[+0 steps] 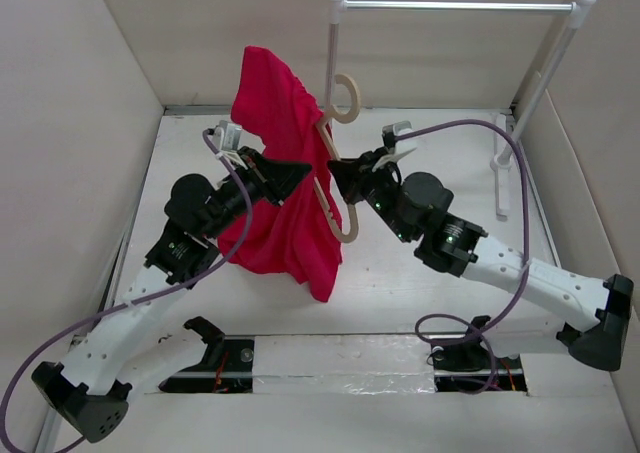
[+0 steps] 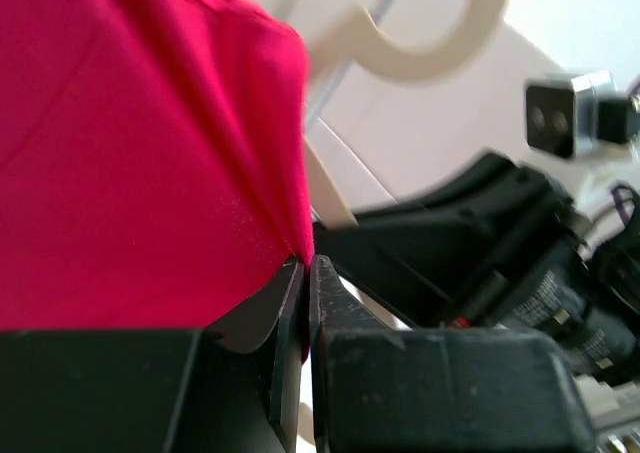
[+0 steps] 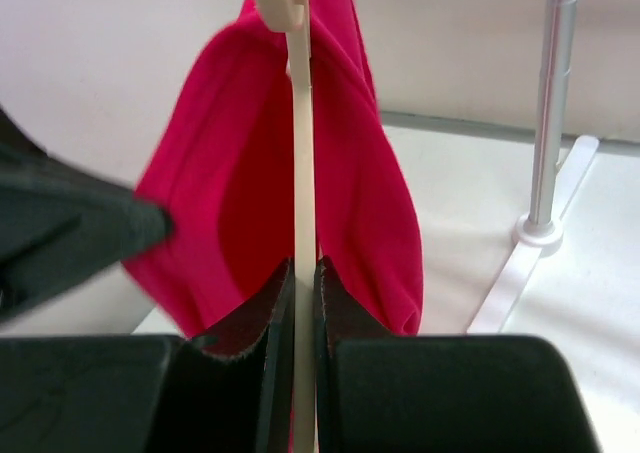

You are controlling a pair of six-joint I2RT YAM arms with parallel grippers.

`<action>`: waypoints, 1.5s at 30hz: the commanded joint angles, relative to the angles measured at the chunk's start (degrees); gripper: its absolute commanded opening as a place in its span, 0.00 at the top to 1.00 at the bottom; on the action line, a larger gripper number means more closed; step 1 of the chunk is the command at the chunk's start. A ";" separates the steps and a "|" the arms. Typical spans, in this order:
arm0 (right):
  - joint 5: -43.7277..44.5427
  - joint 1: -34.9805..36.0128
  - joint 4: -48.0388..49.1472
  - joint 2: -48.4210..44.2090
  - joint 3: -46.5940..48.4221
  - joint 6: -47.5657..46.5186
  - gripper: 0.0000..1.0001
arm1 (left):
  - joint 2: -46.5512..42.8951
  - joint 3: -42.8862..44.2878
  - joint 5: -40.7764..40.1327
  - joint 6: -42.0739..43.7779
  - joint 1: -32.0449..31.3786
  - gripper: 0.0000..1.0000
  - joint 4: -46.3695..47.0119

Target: Place the t-shirt on the hanger

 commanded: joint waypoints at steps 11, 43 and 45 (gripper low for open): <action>-4.54 -4.40 20.84 9.49 4.83 -1.40 1.00 | 0.82 -3.21 14.28 -1.49 -0.28 1.00 7.80; -4.54 -0.88 24.71 -4.75 -12.32 -1.57 1.00 | 9.68 9.18 -13.13 -10.71 -0.28 0.36 8.04; -4.80 -0.88 24.71 -4.75 -12.32 -1.66 1.00 | 10.91 9.88 -15.58 -10.71 -0.28 0.36 7.17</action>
